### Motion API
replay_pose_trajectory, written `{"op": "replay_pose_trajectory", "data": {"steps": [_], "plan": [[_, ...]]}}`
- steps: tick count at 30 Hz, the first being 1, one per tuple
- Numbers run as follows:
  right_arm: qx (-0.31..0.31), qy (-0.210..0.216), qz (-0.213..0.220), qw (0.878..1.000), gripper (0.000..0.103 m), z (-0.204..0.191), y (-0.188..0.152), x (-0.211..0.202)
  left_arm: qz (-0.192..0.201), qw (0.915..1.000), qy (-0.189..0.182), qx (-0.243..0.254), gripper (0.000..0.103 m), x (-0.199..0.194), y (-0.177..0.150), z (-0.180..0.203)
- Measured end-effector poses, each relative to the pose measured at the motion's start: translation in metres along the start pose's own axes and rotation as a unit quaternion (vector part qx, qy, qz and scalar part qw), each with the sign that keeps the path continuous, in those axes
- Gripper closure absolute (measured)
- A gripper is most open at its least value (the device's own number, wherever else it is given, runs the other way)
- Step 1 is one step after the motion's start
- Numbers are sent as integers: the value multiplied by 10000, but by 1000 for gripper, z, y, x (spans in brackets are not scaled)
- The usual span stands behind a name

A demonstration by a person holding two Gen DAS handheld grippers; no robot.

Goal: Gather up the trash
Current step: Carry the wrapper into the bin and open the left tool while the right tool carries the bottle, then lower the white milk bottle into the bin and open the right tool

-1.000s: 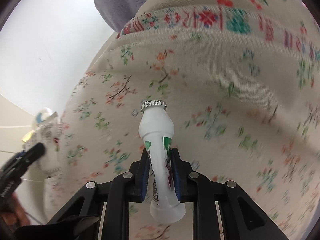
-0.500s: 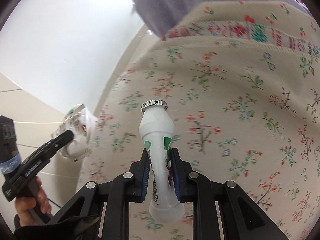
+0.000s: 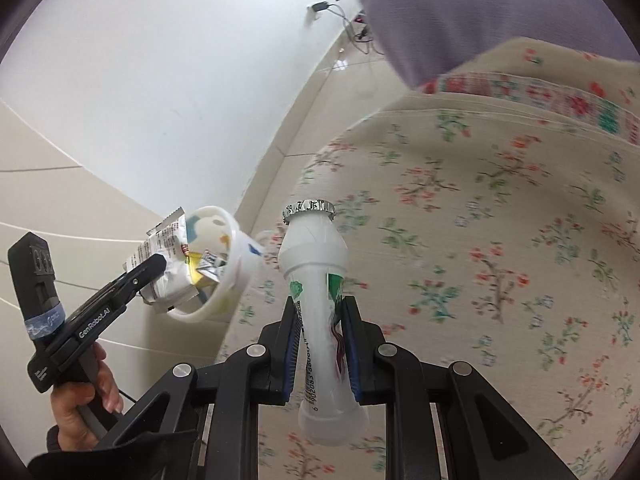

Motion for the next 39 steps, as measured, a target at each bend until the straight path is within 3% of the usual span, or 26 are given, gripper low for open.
{"op": "replay_pose_trajectory", "data": {"steps": [11, 16, 17, 19, 22, 26, 39], "plan": [[-229, 343, -230, 9989, 82, -47, 5, 51, 28, 9978, 636, -201, 78, 12, 1, -64], [-324, 549, -335, 9974, 82, -60, 6, 80, 40, 9971, 726, -216, 74, 25, 2, -80], [-325, 583, -347, 9972, 82, -64, 5, 82, 44, 9967, 781, -221, 70, 27, 2, -83], [-320, 681, -388, 9964, 82, -70, 7, 92, -129, 9955, 894, -301, 42, 33, 0, -88], [-312, 807, -456, 9952, 82, -78, 10, 107, -212, 9936, 1023, -437, 23, 32, -3, -93], [-296, 919, -491, 9941, 82, -86, 15, 127, -351, 9910, 1244, -341, 20, 31, -11, -99], [-170, 1253, -537, 9905, 81, -100, 31, 180, -626, 9883, 1352, -324, 18, 30, -27, -125]]}}
Point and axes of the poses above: each gripper's, at about its wrist camera, not at the fingertips, and x roughly the way its jaws point, z to its right, y to its top, the point moved 5 cm from there along x, roughly the way its jaws point, and after that the axes turned 10 degrees about y, right-handed, at the moved point
